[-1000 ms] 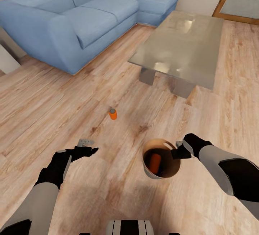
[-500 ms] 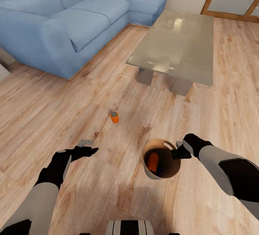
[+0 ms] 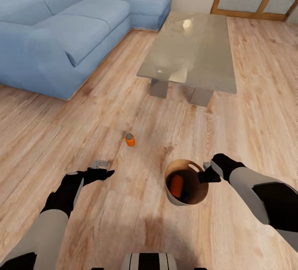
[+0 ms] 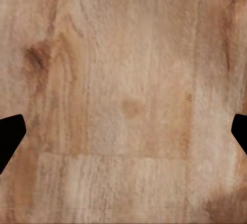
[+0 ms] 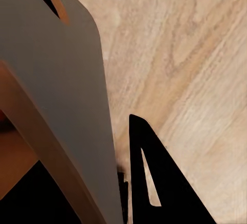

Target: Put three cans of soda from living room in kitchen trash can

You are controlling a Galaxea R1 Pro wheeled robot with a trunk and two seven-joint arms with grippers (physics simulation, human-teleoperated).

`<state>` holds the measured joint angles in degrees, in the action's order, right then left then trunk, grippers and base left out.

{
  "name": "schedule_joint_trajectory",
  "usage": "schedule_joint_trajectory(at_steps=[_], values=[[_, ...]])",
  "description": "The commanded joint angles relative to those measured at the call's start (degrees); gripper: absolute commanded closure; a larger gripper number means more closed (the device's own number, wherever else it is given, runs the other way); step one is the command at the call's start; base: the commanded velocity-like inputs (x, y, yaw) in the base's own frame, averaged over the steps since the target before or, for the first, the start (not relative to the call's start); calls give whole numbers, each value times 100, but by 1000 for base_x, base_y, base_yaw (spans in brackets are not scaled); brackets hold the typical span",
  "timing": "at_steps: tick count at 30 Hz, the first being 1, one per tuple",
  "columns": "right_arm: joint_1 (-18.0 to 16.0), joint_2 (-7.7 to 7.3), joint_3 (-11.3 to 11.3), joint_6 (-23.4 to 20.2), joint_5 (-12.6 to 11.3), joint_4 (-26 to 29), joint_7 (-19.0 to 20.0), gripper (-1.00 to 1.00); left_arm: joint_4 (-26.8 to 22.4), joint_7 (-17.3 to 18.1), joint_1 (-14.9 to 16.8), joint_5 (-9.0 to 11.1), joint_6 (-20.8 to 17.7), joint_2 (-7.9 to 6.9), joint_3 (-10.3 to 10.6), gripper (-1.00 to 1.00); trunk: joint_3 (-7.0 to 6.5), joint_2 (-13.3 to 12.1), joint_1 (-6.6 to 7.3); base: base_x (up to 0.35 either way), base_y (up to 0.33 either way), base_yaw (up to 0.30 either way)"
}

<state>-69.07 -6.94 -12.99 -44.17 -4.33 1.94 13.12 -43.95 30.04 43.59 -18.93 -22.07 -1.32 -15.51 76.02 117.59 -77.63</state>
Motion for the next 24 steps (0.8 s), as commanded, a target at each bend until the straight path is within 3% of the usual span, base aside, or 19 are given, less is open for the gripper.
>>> schedule_joint_trajectory(at_steps=[1,24], values=[[-1,1,125,-13,-95,0,15,100,0,-2,0,2,0,0,6,-100,-2,0,0,121,313,-252],[-1,-9,186,-13,-95,0,6,100,0,-22,0,-13,-8,19,179,-100,-67,0,0,173,297,-250]])
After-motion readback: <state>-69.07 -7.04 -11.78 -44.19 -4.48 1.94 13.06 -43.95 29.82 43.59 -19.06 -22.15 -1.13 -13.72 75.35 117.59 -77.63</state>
